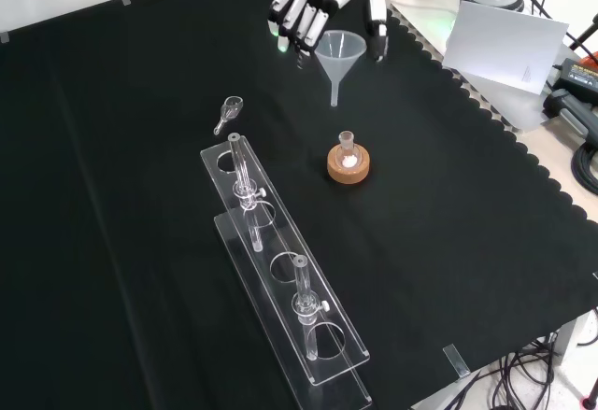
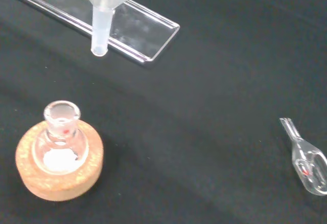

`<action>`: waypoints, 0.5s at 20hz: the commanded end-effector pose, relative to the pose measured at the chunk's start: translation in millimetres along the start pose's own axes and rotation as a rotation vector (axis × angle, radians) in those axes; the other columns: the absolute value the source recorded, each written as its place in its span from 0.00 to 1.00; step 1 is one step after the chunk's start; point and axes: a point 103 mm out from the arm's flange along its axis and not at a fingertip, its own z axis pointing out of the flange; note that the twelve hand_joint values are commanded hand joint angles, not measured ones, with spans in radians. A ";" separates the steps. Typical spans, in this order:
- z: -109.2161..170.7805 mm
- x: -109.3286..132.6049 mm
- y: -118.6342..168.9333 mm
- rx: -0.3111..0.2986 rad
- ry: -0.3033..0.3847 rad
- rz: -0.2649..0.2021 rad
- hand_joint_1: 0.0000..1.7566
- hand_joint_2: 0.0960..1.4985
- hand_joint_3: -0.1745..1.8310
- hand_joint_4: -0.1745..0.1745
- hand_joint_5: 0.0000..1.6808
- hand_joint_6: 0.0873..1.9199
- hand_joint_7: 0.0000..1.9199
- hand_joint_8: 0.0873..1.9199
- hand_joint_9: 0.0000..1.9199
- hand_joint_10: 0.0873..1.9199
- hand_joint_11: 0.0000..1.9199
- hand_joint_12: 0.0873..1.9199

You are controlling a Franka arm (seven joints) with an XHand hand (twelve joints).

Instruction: Put the funnel back on the funnel stand.

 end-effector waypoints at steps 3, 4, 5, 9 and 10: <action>-4.1 -9.3 3.3 0.021 -0.038 0.003 0.26 0.48 0.10 0.43 0.46 0.04 0.52 0.27 0.24 0.32 0.00 0.72; -6.0 -9.0 6.3 0.019 -0.042 0.004 0.26 0.48 0.10 0.43 0.46 0.04 0.52 0.27 0.24 0.32 0.00 0.72; -8.0 -9.5 9.6 0.017 -0.043 0.006 0.26 0.48 0.10 0.43 0.46 0.04 0.52 0.27 0.24 0.32 0.00 0.72; -16.1 -1.5 30.4 -0.010 -0.006 0.034 0.26 0.48 0.10 0.43 0.46 0.04 0.53 0.27 0.24 0.32 0.00 0.72; -18.2 0.3 34.9 -0.014 -0.004 0.041 0.26 0.48 0.10 0.43 0.46 0.04 0.53 0.27 0.24 0.32 0.00 0.72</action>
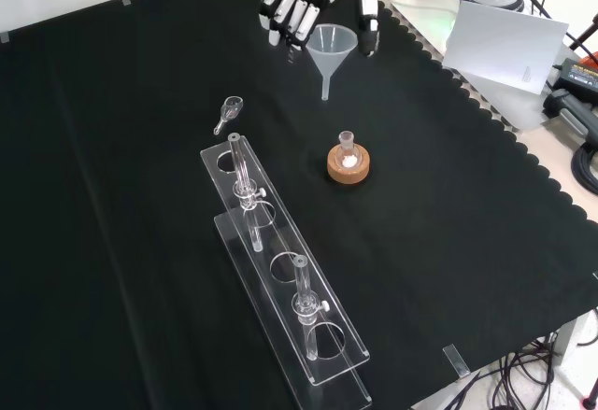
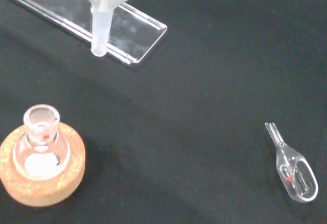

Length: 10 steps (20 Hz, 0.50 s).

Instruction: Put the funnel back on the funnel stand.

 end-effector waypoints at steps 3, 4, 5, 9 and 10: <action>-14.2 7.7 35.3 -0.029 0.025 0.046 0.26 0.48 0.10 0.43 0.46 0.04 0.53 0.27 0.24 0.32 0.00 0.72; -14.8 6.2 38.2 -0.031 0.026 0.048 0.26 0.48 0.10 0.43 0.46 0.04 0.53 0.27 0.24 0.32 0.00 0.72; -15.6 3.6 41.0 -0.034 0.031 0.053 0.26 0.48 0.10 0.43 0.46 0.04 0.53 0.27 0.24 0.32 0.00 0.72; -20.3 5.9 49.6 -0.045 0.009 0.072 0.26 0.48 0.10 0.43 0.46 0.04 0.53 0.27 0.24 0.32 0.00 0.72; -21.8 2.0 52.3 -0.036 0.014 0.072 0.26 0.48 0.10 0.43 0.46 0.04 0.53 0.27 0.24 0.32 0.00 0.72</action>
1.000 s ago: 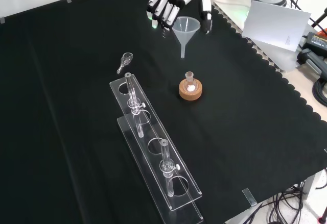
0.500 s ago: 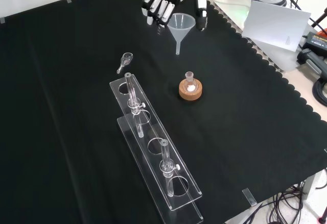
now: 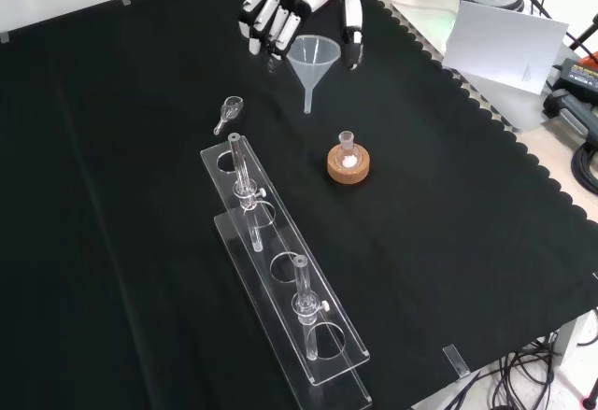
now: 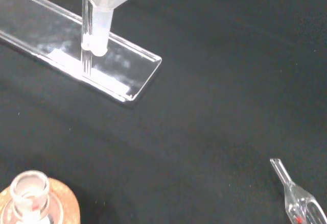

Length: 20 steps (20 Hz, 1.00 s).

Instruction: Put the funnel back on the funnel stand.

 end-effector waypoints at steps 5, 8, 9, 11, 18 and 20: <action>-20.8 -25.5 33.6 -0.022 -0.028 0.019 0.26 0.48 0.10 0.43 0.46 0.04 0.53 0.26 0.24 0.32 0.00 0.72; -26.6 -34.9 38.4 -0.033 -0.040 0.033 0.26 0.48 0.10 0.44 0.46 0.05 0.53 0.26 0.25 0.32 0.00 0.72; -28.9 -37.5 40.5 -0.033 -0.040 0.038 0.26 0.48 0.10 0.44 0.46 0.05 0.53 0.26 0.25 0.32 0.00 0.72; -33.1 -43.4 44.9 -0.037 -0.045 0.048 0.26 0.48 0.10 0.44 0.46 0.05 0.53 0.26 0.25 0.32 0.00 0.72; -44.5 -49.5 63.3 -0.044 -0.050 0.041 0.26 0.48 0.10 0.44 0.46 0.05 0.54 0.26 0.25 0.32 0.00 0.72; -46.2 -44.1 71.9 -0.042 -0.060 0.020 0.26 0.48 0.10 0.44 0.46 0.06 0.54 0.26 0.25 0.32 0.00 0.72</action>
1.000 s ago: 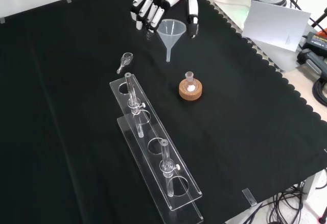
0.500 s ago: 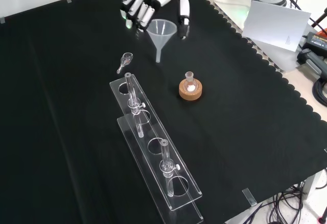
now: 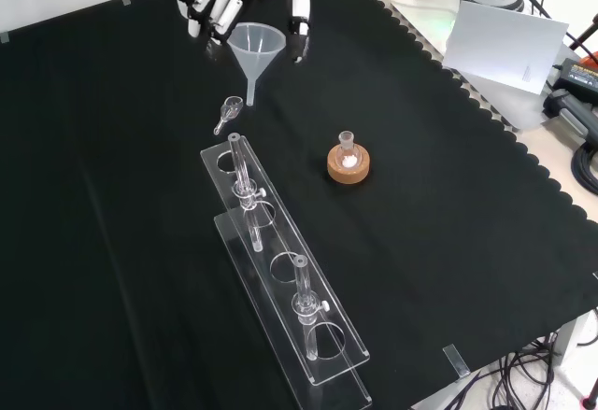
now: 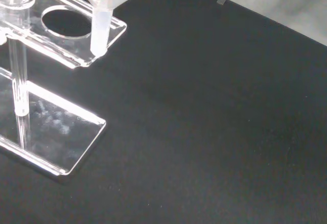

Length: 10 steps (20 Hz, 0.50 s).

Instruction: Put the funnel back on the funnel stand.

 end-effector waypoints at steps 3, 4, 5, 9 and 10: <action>-2.1 2.8 19.8 -0.002 0.020 -0.038 0.27 0.48 0.10 0.44 0.46 0.06 0.54 0.26 0.25 0.32 0.00 0.73; -2.4 1.1 22.6 -0.007 0.027 -0.039 0.27 0.48 0.10 0.44 0.46 0.06 0.54 0.26 0.25 0.32 0.00 0.73; -3.0 -0.6 27.5 -0.013 0.032 -0.042 0.27 0.48 0.10 0.44 0.46 0.06 0.54 0.26 0.25 0.32 0.00 0.73; -2.4 3.6 44.4 -0.018 0.021 -0.055 0.27 0.49 0.10 0.44 0.46 0.06 0.54 0.26 0.25 0.32 0.00 0.73; -1.9 4.9 46.4 -0.018 0.024 -0.055 0.27 0.49 0.10 0.44 0.46 0.06 0.54 0.26 0.25 0.32 0.00 0.73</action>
